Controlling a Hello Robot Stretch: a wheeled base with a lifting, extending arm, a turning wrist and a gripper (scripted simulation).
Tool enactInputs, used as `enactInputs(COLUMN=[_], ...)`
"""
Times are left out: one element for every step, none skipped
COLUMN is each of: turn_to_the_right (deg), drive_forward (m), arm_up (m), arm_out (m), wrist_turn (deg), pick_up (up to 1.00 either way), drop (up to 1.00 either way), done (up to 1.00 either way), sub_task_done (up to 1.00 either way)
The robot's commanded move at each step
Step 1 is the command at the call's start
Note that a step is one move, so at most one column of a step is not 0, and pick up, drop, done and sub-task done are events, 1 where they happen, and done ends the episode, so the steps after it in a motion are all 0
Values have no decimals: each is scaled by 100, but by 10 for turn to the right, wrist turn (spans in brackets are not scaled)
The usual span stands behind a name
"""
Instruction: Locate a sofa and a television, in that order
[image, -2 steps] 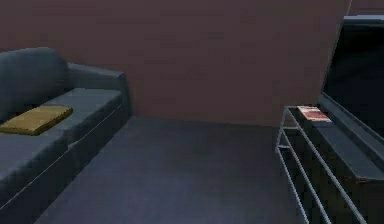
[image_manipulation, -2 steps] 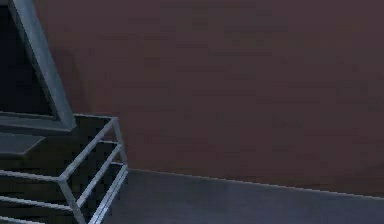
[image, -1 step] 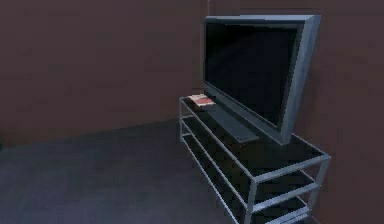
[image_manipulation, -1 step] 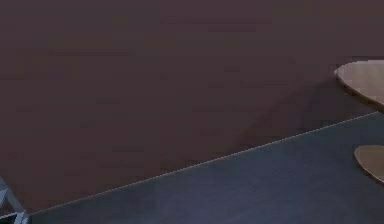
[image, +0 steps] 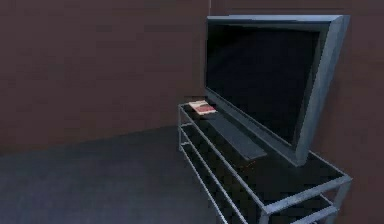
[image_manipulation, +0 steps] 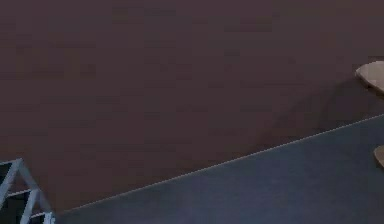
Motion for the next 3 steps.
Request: enactInputs(turn_to_the_right=[180, 0, 0], drive_forward=[0, 25, 0], arm_up=[0, 0, 0], arm_out=[0, 0, 0], wrist_turn=[0, 0, 0], pick_up=[0, 0, 0], drop=[0, 0, 0], done=[0, 0, 100], sub_task_done=[0, 0, 0])
